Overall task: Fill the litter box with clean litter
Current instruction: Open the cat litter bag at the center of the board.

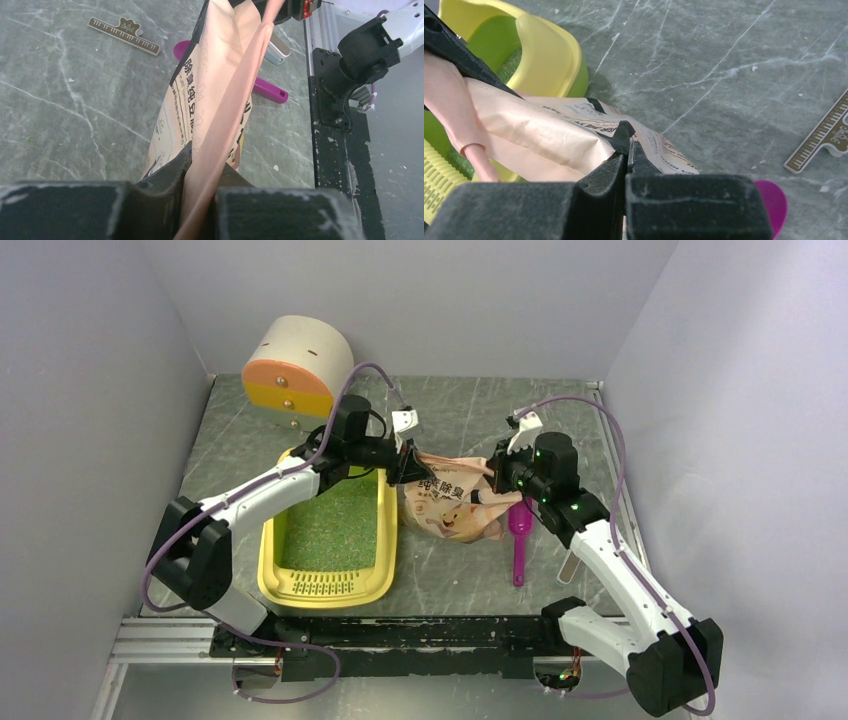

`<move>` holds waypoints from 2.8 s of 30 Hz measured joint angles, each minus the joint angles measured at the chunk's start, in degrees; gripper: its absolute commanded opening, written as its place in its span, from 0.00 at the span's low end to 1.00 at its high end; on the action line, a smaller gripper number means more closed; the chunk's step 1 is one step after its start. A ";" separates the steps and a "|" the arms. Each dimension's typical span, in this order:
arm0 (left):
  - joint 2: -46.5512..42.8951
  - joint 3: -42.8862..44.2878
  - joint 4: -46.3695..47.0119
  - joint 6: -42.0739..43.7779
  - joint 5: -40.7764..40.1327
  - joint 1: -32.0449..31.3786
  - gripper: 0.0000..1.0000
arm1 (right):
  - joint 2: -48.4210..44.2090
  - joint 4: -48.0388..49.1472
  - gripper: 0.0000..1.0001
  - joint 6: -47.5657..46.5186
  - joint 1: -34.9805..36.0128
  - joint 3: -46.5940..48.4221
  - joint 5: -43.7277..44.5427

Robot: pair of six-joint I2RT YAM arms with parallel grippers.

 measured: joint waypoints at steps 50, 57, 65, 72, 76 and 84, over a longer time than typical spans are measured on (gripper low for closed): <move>-0.61 -0.92 1.57 -0.66 -2.80 0.00 0.05 | -7.21 -9.60 0.62 -31.43 -5.81 -5.92 -25.33; -0.61 -0.92 1.57 -0.66 -2.80 0.00 0.05 | -2.67 -8.35 0.61 -37.22 -5.81 -3.91 -27.23; -0.61 -0.92 1.57 -0.66 -2.71 0.00 0.05 | -1.60 -6.16 0.61 -39.36 -5.81 -3.61 -28.33; -0.61 -0.94 1.57 -0.66 -2.51 0.00 0.05 | -0.22 -1.46 0.57 -38.51 -5.81 -3.78 -28.76; -0.61 -0.94 1.60 -0.66 -2.51 0.00 0.05 | 1.07 -2.12 0.55 -38.93 -5.81 -3.78 -29.33; -0.92 -1.14 1.55 -0.46 -2.43 0.00 0.05 | 2.47 -5.42 0.33 -39.15 -5.81 -3.34 -32.61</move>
